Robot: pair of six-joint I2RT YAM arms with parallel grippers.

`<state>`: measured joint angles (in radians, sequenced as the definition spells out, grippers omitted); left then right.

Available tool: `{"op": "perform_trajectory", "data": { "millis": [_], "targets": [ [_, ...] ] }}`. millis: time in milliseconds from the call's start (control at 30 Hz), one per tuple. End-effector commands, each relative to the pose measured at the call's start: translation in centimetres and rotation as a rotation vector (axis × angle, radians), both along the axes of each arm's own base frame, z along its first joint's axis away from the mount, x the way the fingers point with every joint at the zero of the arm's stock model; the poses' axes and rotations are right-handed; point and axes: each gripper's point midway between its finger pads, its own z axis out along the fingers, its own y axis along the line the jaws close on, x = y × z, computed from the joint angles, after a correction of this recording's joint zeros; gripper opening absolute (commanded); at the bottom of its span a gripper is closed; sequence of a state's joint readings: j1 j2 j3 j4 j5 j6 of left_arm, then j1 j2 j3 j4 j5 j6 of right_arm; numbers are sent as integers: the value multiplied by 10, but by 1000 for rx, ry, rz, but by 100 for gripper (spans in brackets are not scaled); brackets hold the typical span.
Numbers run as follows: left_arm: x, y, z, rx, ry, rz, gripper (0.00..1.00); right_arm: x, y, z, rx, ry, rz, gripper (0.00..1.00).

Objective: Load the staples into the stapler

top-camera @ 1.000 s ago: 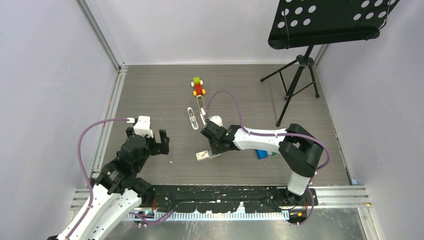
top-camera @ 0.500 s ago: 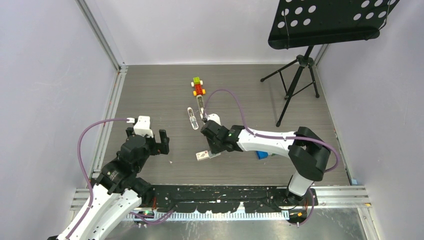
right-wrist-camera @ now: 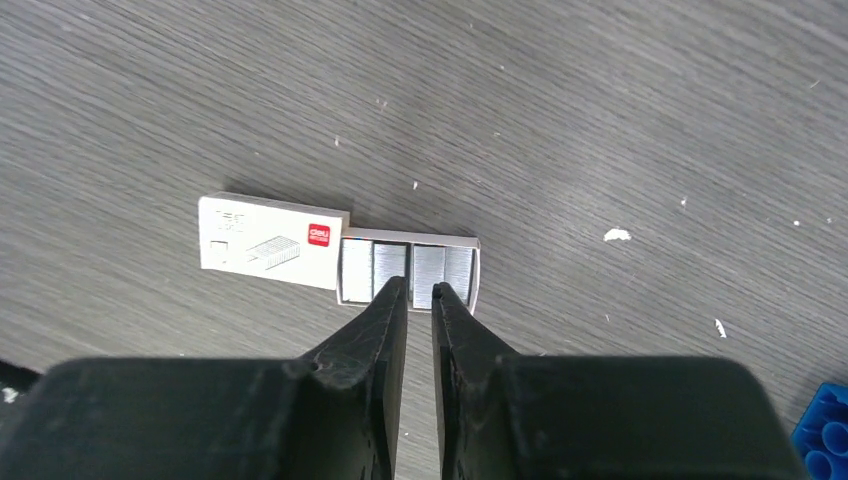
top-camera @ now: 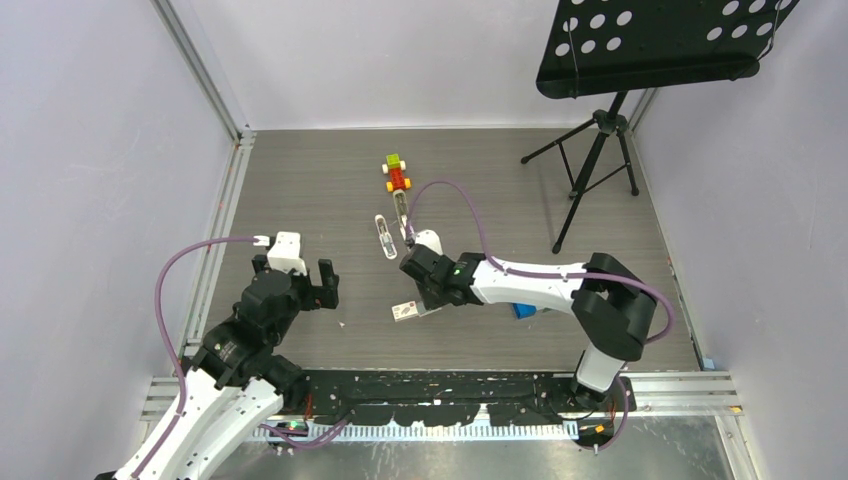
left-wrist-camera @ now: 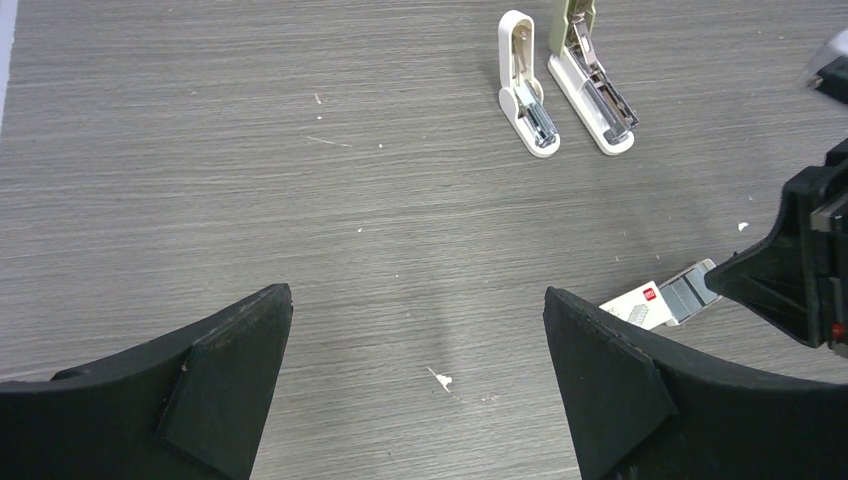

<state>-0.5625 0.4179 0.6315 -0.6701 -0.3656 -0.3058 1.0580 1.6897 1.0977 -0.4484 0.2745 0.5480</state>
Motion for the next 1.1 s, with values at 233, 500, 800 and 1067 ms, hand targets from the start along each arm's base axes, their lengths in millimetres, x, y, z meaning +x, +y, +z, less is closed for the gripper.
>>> {"op": "perform_trajectory", "data": {
  "millis": [233,500,800,1067],
  "targets": [
    [4,-1,10,-19,-49,-3,100,10,8,-4,-25,-20,-23,25],
    [4,-2,10,-21,-50,-4,100,11,4,-11,-55,-20,-31,26],
    [4,-1,10,-22,-51,-4,100,10,3,-15,-65,-14,-33,26],
    [4,-1,10,-22,-50,-4,100,15,-14,-11,-132,-46,-67,25]
  ]
}}
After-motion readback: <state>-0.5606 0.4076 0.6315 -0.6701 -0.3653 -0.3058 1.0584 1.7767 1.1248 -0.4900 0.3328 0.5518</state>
